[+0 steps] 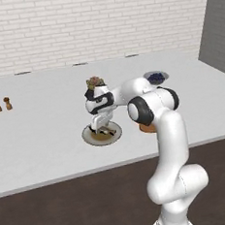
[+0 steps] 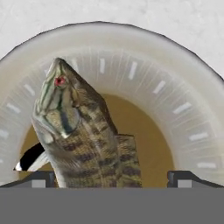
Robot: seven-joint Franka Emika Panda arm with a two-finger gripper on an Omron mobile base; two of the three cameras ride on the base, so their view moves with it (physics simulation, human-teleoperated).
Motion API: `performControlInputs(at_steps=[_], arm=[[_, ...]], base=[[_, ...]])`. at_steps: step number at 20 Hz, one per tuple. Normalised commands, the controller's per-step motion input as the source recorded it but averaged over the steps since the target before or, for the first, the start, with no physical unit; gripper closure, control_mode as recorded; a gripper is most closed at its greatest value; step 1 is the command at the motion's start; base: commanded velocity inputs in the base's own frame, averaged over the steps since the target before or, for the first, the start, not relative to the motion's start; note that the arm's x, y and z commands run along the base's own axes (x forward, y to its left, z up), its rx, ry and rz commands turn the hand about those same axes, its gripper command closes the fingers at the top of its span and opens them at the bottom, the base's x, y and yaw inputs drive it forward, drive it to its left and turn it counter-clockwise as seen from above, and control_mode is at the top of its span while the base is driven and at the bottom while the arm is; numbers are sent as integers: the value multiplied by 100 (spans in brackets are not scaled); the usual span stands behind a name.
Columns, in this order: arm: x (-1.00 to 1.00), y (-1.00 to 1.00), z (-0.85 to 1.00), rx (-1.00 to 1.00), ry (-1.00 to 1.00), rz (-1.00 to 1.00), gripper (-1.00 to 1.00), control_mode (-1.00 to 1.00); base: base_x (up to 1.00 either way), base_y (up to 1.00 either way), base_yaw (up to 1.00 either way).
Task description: Pick up the knife from the drawer and place it on the cutting board. Then place the meat from the plate to the cutting board.
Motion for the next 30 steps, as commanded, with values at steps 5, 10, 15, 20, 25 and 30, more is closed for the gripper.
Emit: performControlInputs(at_steps=[5, 10, 15, 20, 25, 30], arm=[[10, 19, -22, -3, 3, 0, -100, -100], [0, 46, -12, -7, 0, 0, 100, -100], [0, 49, -31, -8, 0, 0, 100, -100], [-9, -4, -5, 0, 0, 0, 100, -100], [-49, -58, 46, 2, -5, 0, 100, -100], [-95, -72, 71, 0, -11, 0, 100, -100]], base=[[0, 0, 0], [0, 0, 0], [0, 0, 0], [0, 0, 0], [0, 0, 0], [0, 0, 0]])
